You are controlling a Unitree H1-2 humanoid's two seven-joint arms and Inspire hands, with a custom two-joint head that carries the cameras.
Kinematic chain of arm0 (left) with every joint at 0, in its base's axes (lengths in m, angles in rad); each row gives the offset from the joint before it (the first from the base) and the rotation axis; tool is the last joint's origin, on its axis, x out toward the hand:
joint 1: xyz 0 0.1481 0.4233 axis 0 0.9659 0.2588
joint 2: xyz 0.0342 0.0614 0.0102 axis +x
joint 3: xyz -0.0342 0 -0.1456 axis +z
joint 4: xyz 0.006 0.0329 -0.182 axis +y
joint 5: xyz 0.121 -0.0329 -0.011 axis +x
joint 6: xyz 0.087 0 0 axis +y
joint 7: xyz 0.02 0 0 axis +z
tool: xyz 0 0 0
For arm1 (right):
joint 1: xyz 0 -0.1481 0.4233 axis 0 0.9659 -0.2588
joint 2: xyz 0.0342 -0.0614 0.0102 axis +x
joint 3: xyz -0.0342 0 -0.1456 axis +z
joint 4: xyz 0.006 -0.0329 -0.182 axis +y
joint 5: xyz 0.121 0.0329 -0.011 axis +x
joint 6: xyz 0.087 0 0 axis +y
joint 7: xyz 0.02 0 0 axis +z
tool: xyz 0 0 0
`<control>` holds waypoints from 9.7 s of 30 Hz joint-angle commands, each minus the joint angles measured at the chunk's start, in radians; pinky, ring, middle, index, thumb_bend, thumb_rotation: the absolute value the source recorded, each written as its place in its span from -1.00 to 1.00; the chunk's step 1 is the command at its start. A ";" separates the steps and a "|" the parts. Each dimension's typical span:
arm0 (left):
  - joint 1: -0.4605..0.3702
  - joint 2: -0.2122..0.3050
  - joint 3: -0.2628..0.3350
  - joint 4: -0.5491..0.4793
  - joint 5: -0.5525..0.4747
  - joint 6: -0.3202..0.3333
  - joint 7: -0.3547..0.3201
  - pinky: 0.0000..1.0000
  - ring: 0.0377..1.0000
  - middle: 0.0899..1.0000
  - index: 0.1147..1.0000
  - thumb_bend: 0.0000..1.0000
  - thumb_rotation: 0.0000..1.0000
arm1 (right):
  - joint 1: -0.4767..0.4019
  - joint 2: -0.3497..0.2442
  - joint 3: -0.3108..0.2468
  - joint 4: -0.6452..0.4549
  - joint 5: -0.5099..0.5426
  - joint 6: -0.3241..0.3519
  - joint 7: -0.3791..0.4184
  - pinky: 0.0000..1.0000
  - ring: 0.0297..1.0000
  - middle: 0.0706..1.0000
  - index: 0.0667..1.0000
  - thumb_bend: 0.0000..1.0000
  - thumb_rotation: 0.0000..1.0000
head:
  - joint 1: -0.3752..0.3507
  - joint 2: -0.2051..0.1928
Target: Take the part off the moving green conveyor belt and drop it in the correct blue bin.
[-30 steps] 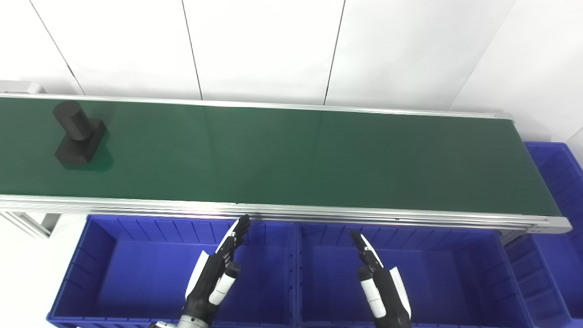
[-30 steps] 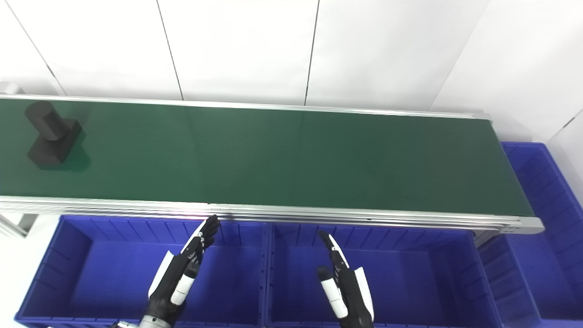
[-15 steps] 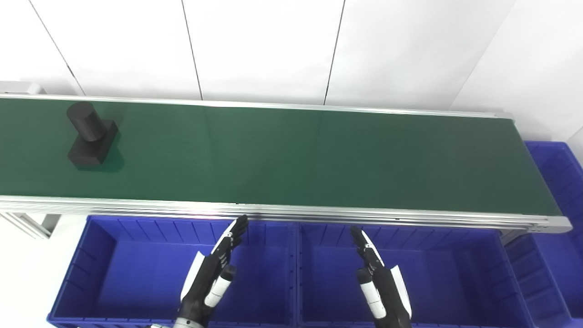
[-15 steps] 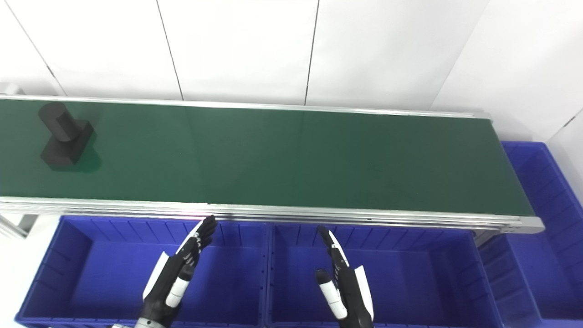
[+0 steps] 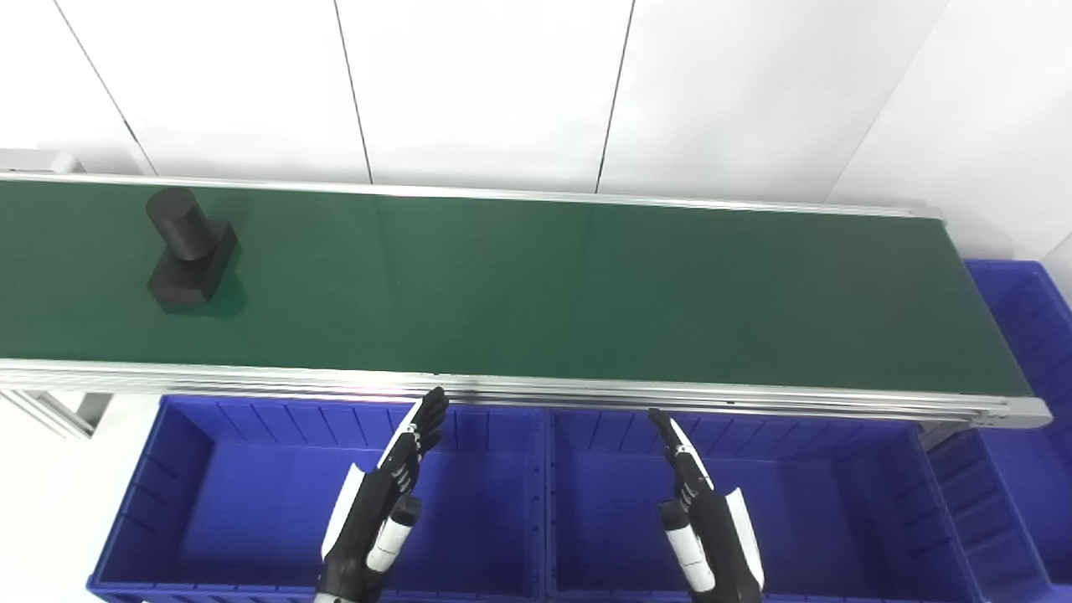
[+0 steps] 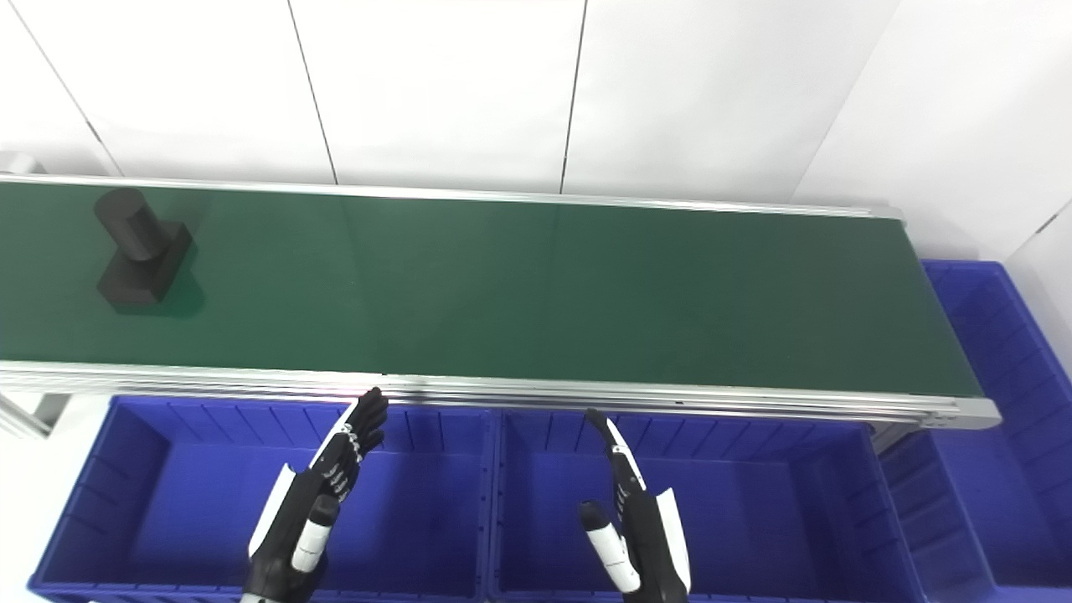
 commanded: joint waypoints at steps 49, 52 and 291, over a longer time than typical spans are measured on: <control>-0.033 0.026 -0.036 0.046 0.032 -0.037 0.042 0.90 0.91 0.89 0.86 0.74 1.00 | -0.021 -0.007 0.002 0.006 0.018 -0.058 0.014 0.98 0.95 0.91 0.89 0.53 0.85 | 0.012 -0.021; -0.031 0.026 -0.043 0.045 0.036 -0.037 0.048 0.90 0.91 0.89 0.86 0.72 1.00 | -0.023 -0.013 0.000 0.015 0.017 -0.072 0.014 0.97 0.93 0.90 0.89 0.52 0.85 | 0.028 -0.027; -0.094 0.031 -0.134 -0.048 0.145 -0.036 0.307 0.57 0.61 0.56 0.54 0.50 1.00 | -0.370 -0.284 0.225 -0.073 -0.734 0.631 0.155 0.32 0.66 0.72 0.59 0.44 -0.72 | -0.108 0.087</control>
